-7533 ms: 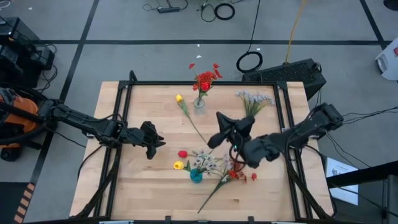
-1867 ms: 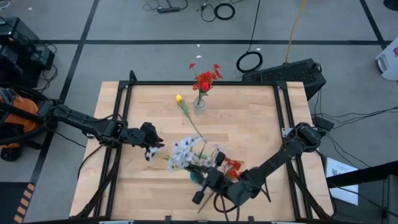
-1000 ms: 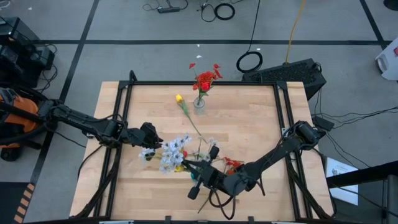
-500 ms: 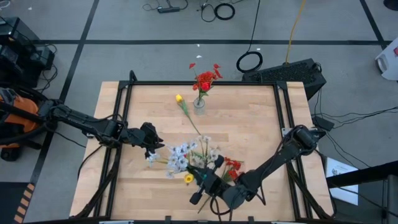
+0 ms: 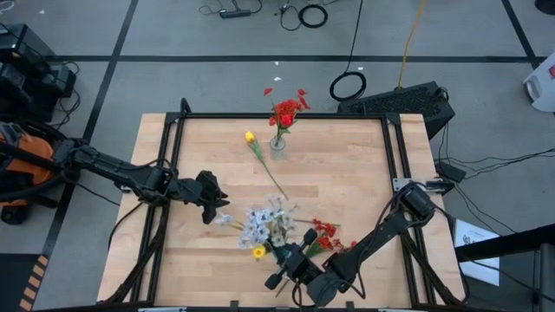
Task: Sort flowers into vase by color
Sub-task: Put the white flowers into the blue vase
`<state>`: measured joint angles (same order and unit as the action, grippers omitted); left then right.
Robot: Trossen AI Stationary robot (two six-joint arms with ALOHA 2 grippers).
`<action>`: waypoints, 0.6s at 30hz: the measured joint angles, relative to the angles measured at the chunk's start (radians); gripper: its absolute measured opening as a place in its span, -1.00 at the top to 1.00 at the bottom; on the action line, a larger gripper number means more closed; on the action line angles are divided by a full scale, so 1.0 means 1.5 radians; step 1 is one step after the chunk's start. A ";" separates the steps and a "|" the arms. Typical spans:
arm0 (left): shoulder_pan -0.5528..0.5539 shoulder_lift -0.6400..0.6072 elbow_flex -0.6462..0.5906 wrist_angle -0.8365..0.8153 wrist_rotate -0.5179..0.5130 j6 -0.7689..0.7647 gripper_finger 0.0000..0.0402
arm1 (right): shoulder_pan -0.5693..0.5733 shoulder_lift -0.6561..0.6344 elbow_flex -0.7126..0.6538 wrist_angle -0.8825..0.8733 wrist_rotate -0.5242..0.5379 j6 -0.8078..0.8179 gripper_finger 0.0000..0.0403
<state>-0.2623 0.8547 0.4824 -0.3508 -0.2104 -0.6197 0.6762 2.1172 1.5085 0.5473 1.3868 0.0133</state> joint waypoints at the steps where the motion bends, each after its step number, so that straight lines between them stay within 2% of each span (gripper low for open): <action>1: 0.000 0.000 0.000 0.000 0.000 0.000 0.39 | 0.000 0.002 0.000 0.002 0.000 0.004 0.94; 18: 0.000 0.000 0.000 0.001 0.000 -0.001 0.39 | 0.000 -0.005 0.000 0.000 -0.019 0.031 0.60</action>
<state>-0.2623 0.8551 0.4824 -0.3493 -0.2108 -0.6212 0.6762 2.1103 1.5085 0.5468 1.3583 0.0601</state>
